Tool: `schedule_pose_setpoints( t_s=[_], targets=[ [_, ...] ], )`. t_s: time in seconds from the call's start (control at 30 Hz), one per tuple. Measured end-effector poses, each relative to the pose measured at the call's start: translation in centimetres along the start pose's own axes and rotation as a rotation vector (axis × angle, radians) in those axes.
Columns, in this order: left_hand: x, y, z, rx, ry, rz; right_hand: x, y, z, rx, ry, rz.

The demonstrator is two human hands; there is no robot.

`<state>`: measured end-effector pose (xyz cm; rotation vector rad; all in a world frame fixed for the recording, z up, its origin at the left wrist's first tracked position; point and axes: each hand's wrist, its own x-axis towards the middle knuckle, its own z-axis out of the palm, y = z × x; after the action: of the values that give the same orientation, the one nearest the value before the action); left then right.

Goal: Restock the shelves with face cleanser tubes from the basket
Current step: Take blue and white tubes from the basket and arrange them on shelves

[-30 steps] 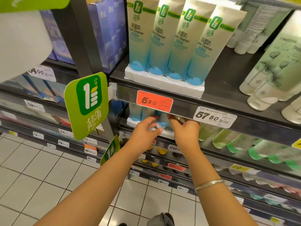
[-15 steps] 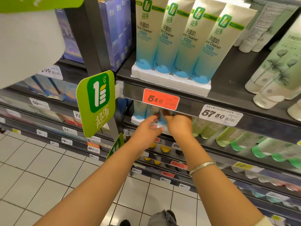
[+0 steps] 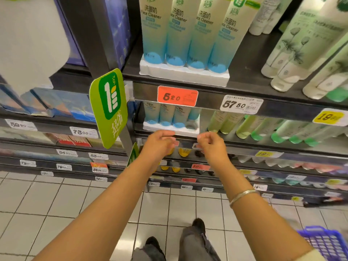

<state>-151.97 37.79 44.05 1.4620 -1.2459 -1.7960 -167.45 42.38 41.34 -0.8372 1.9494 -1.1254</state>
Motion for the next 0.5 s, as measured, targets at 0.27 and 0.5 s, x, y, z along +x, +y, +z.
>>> schedule_pose_setpoints(
  t_s=[0.27,0.5],
  targets=[
    [-2.6,-4.3,3.1,0.052,-0.028,-0.078,-6.8,8.4,-6.6,0.238,-0.041,0.461],
    [-7.7,-10.2,11.7,0.151,-0.098,-0.204,-14.9,16.6,-15.6,0.446,0.027,0.638]
  ],
)
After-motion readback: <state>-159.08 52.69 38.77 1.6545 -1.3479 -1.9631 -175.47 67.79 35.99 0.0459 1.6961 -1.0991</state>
